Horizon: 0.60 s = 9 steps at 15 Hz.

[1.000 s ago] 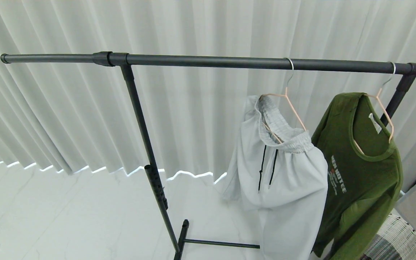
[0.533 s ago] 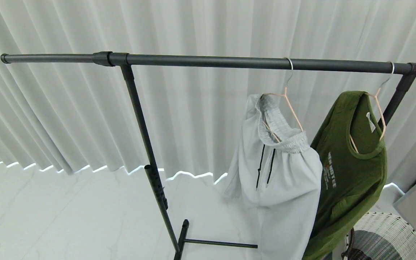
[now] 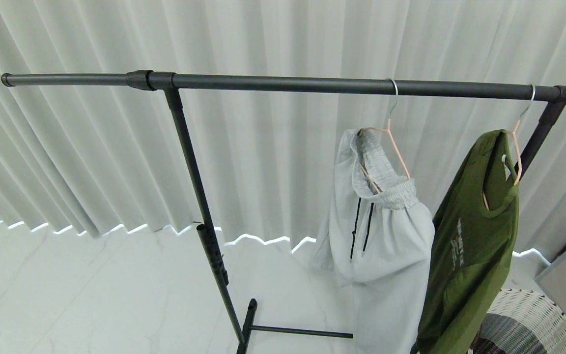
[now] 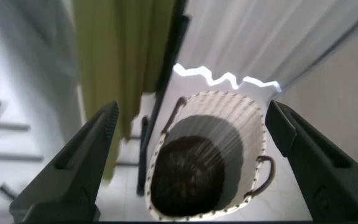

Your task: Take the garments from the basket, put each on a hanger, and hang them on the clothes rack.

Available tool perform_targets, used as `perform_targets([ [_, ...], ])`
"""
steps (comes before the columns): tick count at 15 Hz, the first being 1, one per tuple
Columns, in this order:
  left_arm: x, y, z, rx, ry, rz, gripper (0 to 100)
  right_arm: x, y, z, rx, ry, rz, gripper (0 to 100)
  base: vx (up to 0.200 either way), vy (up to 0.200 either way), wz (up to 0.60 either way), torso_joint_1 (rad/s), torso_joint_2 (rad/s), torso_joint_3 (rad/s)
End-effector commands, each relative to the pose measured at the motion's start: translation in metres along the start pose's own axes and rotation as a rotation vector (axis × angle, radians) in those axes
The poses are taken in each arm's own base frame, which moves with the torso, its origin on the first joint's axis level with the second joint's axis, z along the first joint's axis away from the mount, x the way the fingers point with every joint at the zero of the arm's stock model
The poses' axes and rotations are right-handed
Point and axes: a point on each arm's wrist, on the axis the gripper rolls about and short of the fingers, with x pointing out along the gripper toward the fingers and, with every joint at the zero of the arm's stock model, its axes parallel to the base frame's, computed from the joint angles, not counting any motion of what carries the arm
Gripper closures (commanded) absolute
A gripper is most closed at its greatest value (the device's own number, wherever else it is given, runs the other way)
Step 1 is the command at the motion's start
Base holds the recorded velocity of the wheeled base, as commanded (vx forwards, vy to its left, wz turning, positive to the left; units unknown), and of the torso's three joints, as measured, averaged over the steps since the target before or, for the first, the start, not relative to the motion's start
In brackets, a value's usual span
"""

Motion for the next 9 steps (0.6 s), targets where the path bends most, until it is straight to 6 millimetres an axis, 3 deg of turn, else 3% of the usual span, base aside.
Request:
perform_targets([
  [1,0.0004,-0.0001,-0.0001,-0.025,0.007,-0.001,0,-0.0011,0.0001,-0.0004,0.003,-0.013,-0.006,0,0.000,0.000,0.00,0.000,0.00,0.000],
  [9,-0.0002,-0.0060,-0.0032,-0.140,0.024,-0.239,0,0.0020,0.0004,-0.0025,0.004,-0.057,-0.003,0,0.000,0.000,0.00,0.000,0.00,0.000],
])
